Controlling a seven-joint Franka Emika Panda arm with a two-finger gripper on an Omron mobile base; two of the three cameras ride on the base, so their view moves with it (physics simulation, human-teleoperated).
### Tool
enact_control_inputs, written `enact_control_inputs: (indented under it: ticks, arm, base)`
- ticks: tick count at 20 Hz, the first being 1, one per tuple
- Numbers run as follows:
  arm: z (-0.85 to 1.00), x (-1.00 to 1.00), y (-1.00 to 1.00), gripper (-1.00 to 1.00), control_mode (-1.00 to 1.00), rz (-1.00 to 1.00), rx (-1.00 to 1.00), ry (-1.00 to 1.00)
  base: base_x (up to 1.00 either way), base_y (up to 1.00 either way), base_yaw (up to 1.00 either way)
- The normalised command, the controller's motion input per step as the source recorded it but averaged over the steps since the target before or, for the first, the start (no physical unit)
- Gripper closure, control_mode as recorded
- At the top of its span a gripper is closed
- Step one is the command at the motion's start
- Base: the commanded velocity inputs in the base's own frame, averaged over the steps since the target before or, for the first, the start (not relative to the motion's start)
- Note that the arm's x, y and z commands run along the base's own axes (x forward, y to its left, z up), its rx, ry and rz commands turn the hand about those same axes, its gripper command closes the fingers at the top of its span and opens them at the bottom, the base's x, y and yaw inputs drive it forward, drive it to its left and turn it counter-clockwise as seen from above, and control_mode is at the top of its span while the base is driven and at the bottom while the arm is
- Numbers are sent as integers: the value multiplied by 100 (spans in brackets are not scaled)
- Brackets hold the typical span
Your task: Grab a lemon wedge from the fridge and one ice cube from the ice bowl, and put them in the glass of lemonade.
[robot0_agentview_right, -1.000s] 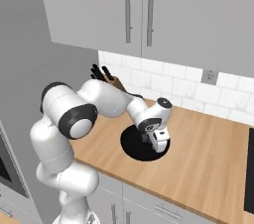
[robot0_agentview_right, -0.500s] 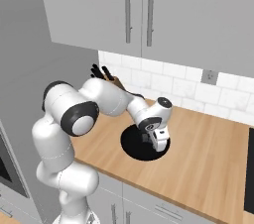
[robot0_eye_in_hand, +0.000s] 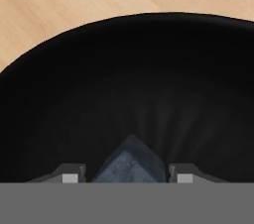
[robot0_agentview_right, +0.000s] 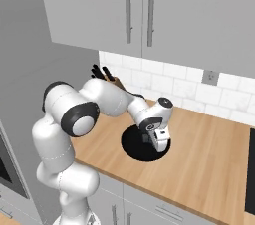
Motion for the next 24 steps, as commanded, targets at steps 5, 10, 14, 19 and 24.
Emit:
enact_control_inputs:
  ticks: [5, 10, 14, 19, 24]
  arm:
    - [0, 0, 0, 100, -100, 0, 0, 0]
    - [3, 0, 0, 100, -100, 0, 0, 0]
    - [31, -21, 0, 100, -100, 0, 0, -2]
    - [79, -48, 0, 100, -100, 0, 0, -17]
    - [29, -59, -5, 100, -100, 0, 5, -14]
  base:
    - [0, 0, 0]
    - [0, 0, 0]
    - [0, 0, 0]
    - [0, 0, 0]
    - [0, 0, 0]
